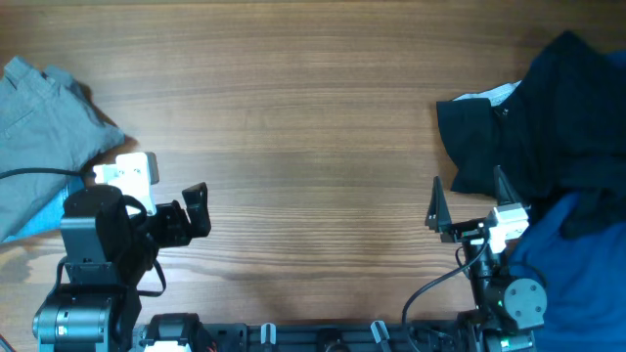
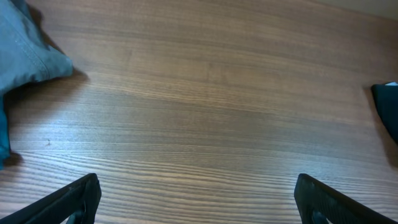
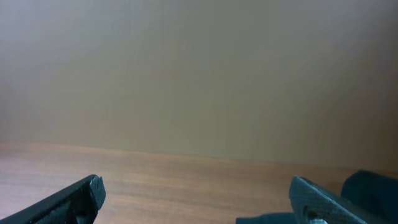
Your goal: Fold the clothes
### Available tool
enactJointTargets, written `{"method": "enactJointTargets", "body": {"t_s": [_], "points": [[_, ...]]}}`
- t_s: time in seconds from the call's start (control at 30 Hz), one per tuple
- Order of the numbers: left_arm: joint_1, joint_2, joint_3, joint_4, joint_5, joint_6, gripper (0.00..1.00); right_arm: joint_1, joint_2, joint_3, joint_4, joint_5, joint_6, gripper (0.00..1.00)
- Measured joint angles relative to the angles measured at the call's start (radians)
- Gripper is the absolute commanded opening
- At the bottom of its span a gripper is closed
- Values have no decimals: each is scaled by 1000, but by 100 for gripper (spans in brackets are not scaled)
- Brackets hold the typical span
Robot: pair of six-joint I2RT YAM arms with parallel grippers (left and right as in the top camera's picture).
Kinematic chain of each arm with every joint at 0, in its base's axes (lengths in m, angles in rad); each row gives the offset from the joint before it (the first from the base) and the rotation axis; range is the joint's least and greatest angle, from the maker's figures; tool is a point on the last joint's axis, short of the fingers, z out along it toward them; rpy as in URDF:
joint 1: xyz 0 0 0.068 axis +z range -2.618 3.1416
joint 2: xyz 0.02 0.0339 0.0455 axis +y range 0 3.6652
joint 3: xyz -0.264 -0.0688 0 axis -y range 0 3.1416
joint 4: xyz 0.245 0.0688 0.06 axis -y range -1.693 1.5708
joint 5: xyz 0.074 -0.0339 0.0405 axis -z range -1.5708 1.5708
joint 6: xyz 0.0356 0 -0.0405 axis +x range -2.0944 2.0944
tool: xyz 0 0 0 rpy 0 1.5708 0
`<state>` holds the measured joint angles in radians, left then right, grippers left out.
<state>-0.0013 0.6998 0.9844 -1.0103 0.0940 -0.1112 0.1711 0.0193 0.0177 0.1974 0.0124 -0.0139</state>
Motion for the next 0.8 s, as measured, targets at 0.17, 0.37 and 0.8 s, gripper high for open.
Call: {"method": "enactJointTargets", "body": {"t_s": [0.17,0.37,0.8], "points": [[0,0,0,0,0,0,100,0,0,-10,-11,34,-13,100],[0,0,0,-1,0,0,100,-4,-5,-12,-198,35,-14,100],[0,0,0,-1,0,0,100,-4,-6,-12,-196,21,-18,100]]}}
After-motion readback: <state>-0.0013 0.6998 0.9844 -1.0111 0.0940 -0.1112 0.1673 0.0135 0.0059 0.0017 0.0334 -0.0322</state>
